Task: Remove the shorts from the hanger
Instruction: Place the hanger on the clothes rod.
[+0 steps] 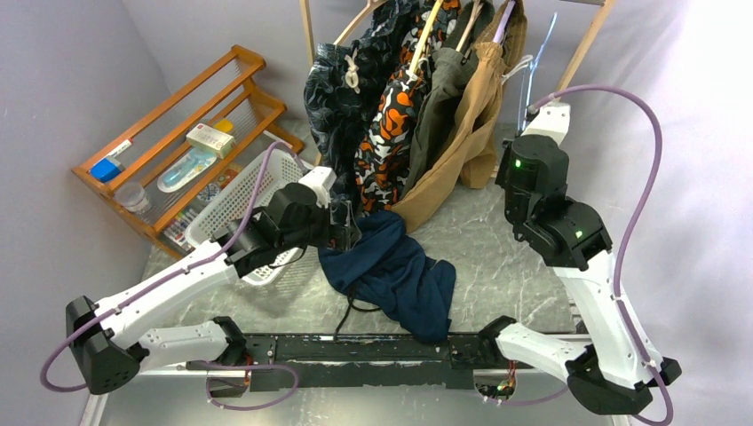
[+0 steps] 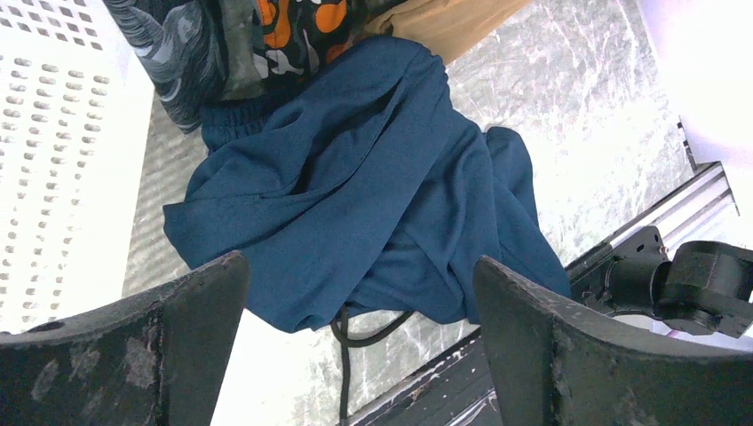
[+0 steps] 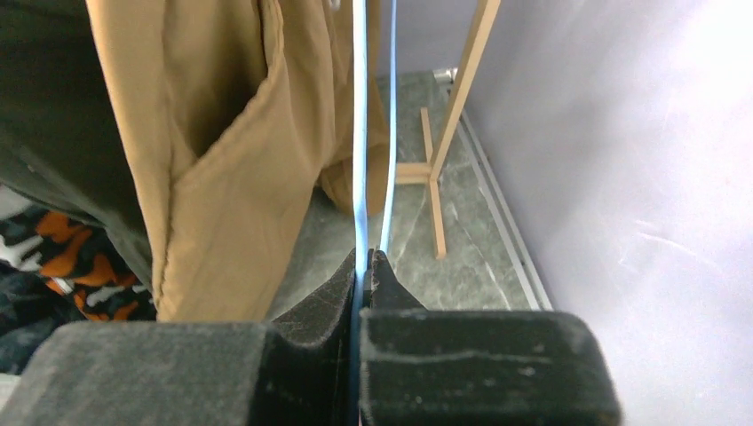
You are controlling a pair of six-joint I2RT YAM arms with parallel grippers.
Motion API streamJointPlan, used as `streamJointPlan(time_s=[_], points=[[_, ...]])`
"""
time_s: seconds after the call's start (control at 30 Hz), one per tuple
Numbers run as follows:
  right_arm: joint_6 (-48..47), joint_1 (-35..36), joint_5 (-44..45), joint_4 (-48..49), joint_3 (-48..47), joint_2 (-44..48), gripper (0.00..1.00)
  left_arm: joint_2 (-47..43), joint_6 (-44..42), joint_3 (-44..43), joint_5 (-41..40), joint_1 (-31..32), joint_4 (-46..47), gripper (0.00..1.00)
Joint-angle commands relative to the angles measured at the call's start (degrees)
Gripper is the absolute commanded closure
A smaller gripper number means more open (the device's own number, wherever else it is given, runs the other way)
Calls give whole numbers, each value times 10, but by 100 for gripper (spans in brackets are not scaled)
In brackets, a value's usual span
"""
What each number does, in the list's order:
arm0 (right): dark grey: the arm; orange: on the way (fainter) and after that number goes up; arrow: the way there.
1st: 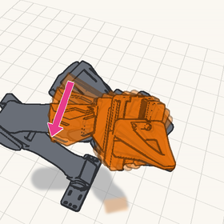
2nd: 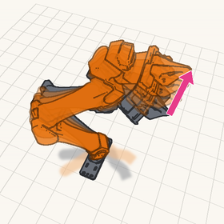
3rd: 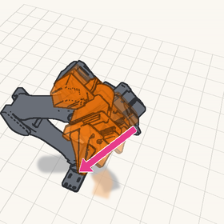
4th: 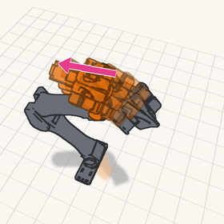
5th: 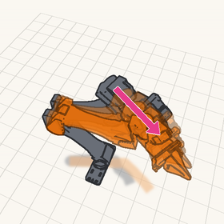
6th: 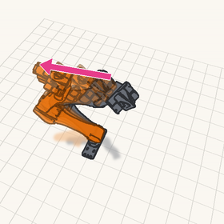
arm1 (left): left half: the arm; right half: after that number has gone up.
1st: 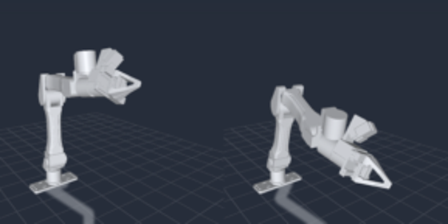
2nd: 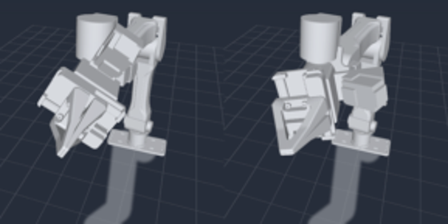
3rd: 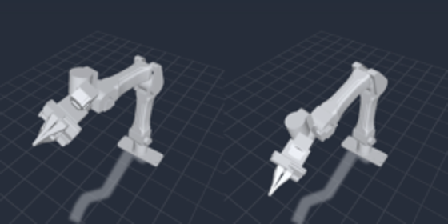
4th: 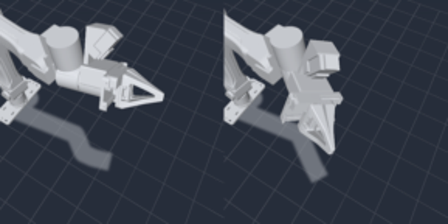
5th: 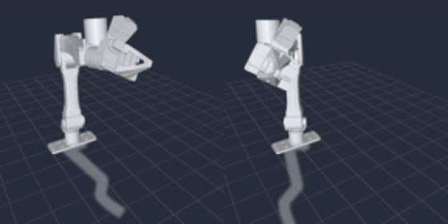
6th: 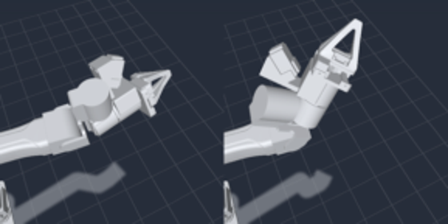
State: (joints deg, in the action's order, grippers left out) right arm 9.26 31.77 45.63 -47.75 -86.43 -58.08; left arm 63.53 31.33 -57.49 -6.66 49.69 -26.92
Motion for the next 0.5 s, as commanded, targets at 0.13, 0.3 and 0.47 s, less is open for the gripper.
streamJointPlan(time_s=[0.13, 0.3, 0.47], points=[[-23, -53, -89, 41, -36, -27, 100, -35, -10, 13, -14, 1, -21, 1], [-47, -158, -218, 46, -49, -51, 100, -31, -20, 4, -8, 1, -38, 0], [-60, -242, -274, 63, -57, -53, 100, -40, -18, 12, -7, 1, -37, 0]])
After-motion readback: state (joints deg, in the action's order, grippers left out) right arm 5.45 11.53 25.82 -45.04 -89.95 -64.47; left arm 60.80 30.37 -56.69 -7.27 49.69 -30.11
